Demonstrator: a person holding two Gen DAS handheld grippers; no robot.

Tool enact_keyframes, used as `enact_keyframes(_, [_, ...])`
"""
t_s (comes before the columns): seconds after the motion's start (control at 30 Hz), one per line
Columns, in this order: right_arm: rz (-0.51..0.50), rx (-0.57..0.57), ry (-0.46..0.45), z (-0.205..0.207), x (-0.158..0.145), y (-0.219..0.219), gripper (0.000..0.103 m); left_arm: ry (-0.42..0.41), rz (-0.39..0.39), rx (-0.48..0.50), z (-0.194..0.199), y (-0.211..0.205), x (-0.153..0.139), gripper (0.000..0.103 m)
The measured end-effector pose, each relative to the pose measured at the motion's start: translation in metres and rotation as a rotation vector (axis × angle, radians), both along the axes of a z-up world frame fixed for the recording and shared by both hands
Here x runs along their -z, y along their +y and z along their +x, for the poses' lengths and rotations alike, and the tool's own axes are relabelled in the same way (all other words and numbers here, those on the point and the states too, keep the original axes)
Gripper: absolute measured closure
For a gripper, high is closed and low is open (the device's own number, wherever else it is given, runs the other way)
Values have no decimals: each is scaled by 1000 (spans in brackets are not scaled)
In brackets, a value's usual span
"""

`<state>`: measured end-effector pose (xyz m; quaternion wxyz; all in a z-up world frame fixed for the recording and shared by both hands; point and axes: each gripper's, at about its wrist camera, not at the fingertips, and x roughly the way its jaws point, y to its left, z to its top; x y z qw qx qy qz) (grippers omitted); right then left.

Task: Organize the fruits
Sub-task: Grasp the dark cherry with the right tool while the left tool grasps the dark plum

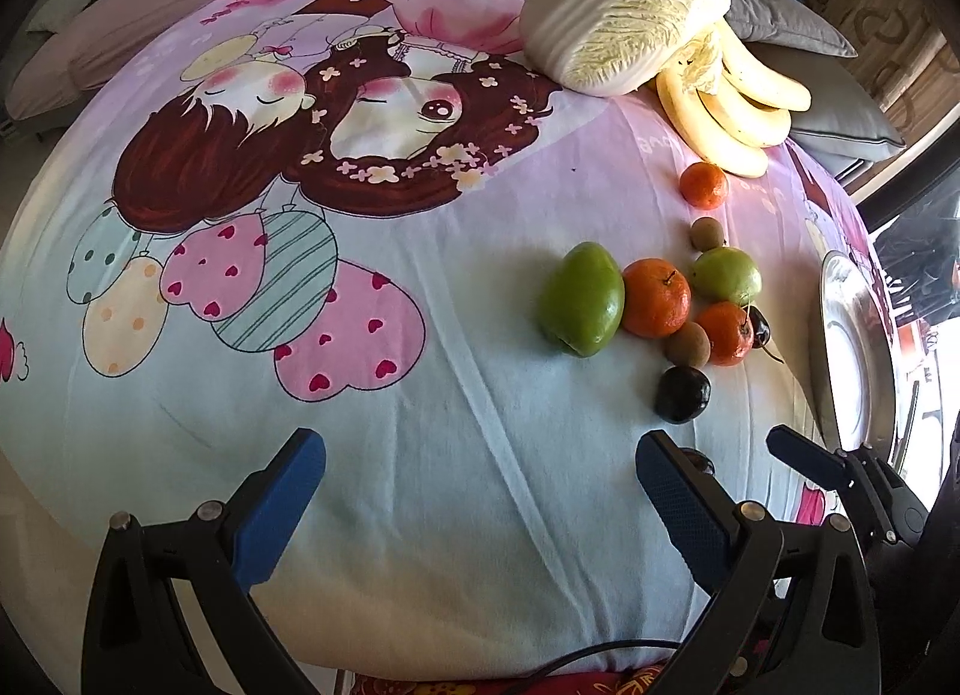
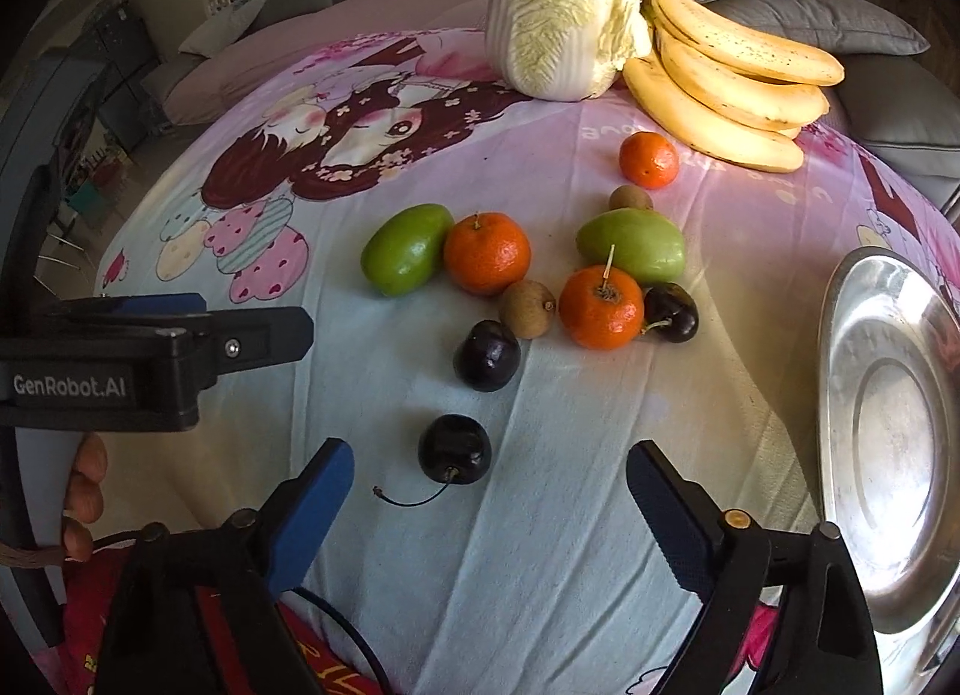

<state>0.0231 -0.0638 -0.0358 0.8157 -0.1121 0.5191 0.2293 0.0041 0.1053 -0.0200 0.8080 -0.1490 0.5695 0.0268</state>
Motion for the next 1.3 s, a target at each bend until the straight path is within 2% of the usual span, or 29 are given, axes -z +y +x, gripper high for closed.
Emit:
enact_keyframes(0.13, [-15, -11, 19, 2, 5, 4, 25, -1, -34, 26, 2, -1, 3, 0])
enact_keyframes(0.27, [-21, -33, 30, 4, 7, 7, 39, 42, 22, 36, 6, -6, 9, 0])
enact_keyframes(0.3, [-22, -38, 35, 4, 8, 8, 44, 52, 27, 37, 8, -6, 10, 0])
enact_keyframes(0.4, [-15, -37, 55, 7, 11, 8, 50, 58, 16, 47, 10, -8, 14, 0])
enact_keyframes(0.8, [18, -28, 74, 12, 10, 6, 50, 90, 13, 49, 16, -9, 24, 0])
enact_keyframes(0.97, [55, -32, 27, 12, -3, 1, 50, 86, 19, 54, 15, -10, 23, 0])
enact_keyframes(1.03, [55, -31, 36, 14, -4, 2, 50, 87, 20, 56, 16, -11, 23, 0])
enact_keyframes(1.1, [47, -32, 57, 15, 1, 3, 57, 86, 20, 56, 16, -12, 23, 0])
enact_keyframes(1.23, [20, -28, 83, 15, 9, 4, 58, 90, 19, 58, 15, -11, 22, 0])
enact_keyframes(1.3, [20, -28, 83, 13, 12, 3, 62, 91, 17, 59, 15, -11, 22, 0])
